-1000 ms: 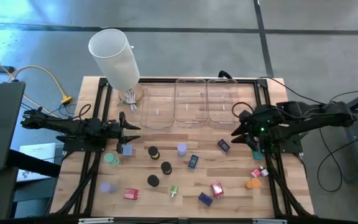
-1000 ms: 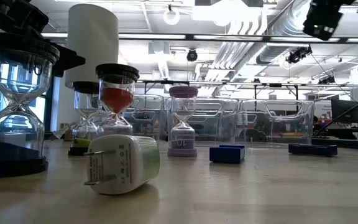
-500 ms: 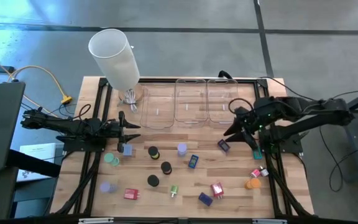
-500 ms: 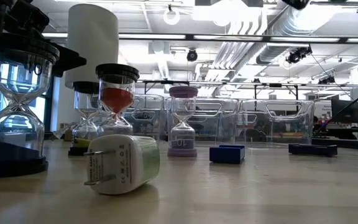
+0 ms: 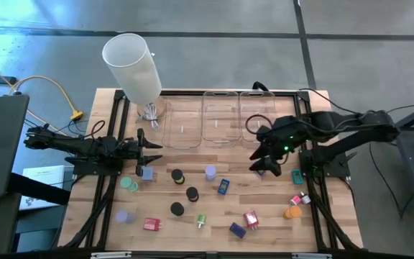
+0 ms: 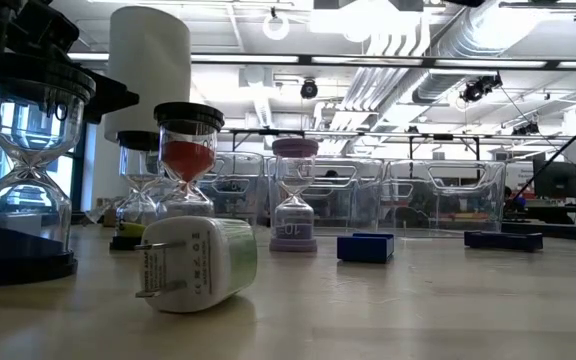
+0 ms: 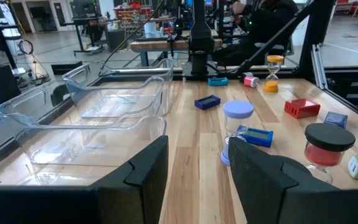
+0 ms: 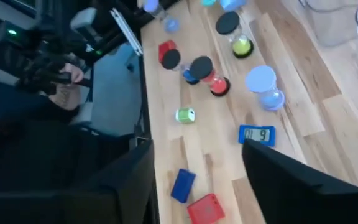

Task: Pick & Place Office items
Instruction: Put the top dark blue digital clock into the right transparent bin

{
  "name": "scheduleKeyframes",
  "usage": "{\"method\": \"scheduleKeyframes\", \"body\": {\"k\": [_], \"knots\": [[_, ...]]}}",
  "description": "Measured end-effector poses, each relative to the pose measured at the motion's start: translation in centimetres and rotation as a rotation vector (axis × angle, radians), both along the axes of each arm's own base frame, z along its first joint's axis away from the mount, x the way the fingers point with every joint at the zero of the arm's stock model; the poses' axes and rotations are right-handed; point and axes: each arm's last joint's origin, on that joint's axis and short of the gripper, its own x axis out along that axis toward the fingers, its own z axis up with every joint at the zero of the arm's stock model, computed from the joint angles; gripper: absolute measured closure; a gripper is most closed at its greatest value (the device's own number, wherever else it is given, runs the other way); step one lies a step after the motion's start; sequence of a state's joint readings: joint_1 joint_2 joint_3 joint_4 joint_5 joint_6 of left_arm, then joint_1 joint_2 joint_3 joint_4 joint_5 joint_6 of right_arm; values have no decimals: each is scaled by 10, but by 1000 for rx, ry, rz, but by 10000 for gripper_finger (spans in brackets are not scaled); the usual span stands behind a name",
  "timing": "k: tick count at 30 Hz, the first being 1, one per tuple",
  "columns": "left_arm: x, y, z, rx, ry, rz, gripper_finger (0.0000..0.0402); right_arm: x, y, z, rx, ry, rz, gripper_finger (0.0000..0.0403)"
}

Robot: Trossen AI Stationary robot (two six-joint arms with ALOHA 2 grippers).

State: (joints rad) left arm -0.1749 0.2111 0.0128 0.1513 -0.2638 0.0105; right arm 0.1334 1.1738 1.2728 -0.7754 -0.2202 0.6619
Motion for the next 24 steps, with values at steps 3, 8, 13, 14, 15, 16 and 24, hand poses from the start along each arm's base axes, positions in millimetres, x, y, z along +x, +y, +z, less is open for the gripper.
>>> {"method": "scheduleKeyframes", "body": {"k": [3,8,13,14,15,16,24], "knots": [[0,0,0,-3,0,0,239,6,-1,-6,-13,27,-2,134],[0,0,0,-14,0,0,239,11,0,-14,-35,88,-19,123],[0,0,0,-18,0,0,239,4,-6,-32,-102,317,-229,126],[0,0,0,-18,-1,0,239,0,-8,-35,-128,366,-270,127],[0,0,0,-18,-1,0,239,-4,-9,-38,-153,415,-308,127],[0,0,0,-18,0,0,239,-7,-9,-40,-177,445,-340,127],[0,0,0,-18,0,-3,239,-10,1,-48,-227,446,-422,127]]}}
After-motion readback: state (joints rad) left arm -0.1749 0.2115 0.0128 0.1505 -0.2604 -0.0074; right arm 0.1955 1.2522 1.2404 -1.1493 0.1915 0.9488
